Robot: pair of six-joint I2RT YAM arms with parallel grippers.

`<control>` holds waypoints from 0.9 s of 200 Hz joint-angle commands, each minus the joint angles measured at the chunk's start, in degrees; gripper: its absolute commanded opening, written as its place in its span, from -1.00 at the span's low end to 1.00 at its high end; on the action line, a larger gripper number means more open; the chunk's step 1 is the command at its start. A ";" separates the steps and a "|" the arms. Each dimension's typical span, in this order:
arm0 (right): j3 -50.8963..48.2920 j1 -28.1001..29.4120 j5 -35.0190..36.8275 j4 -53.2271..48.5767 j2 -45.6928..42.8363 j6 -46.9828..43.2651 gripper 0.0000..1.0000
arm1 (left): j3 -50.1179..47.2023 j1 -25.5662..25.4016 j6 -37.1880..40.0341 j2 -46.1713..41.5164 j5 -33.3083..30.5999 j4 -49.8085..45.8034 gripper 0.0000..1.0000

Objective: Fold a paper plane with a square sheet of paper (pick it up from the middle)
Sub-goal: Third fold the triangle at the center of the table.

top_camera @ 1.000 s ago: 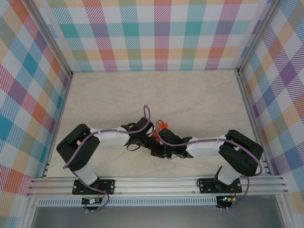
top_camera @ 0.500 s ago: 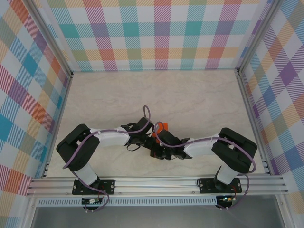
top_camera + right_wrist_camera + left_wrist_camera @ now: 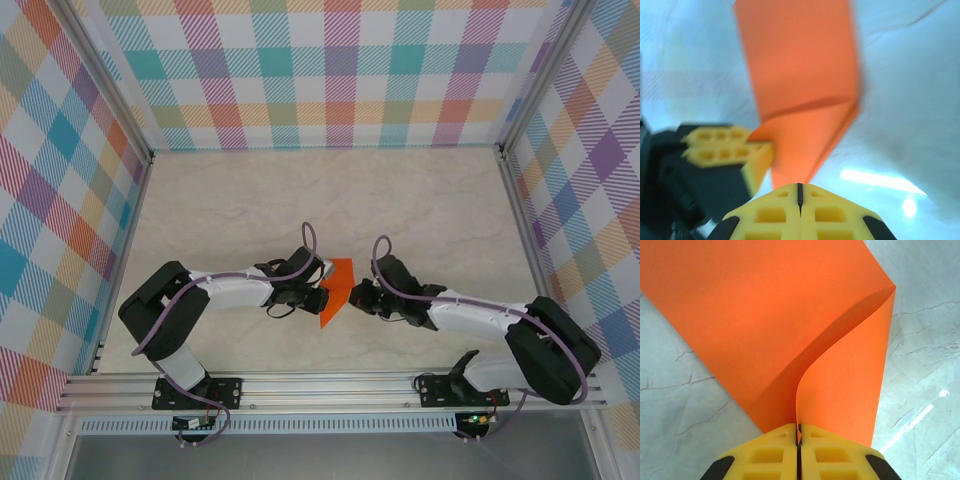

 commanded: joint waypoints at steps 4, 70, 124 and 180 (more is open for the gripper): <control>1.27 -3.48 -8.09 0.00 0.53 -5.80 -0.98 | -0.81 0.31 -0.26 -0.03 0.66 -4.69 -0.83; 8.46 -3.78 -14.96 5.36 12.83 -6.85 -0.95 | -0.05 0.25 -0.60 0.44 0.66 -4.98 -0.82; 9.48 -3.85 -12.75 2.42 22.71 -7.90 -1.00 | -0.14 0.34 -0.46 0.21 0.13 -5.56 -0.83; 12.37 -5.08 -12.01 -1.37 18.52 -10.28 -1.00 | -0.40 0.34 -0.10 0.15 -0.28 -5.83 -0.83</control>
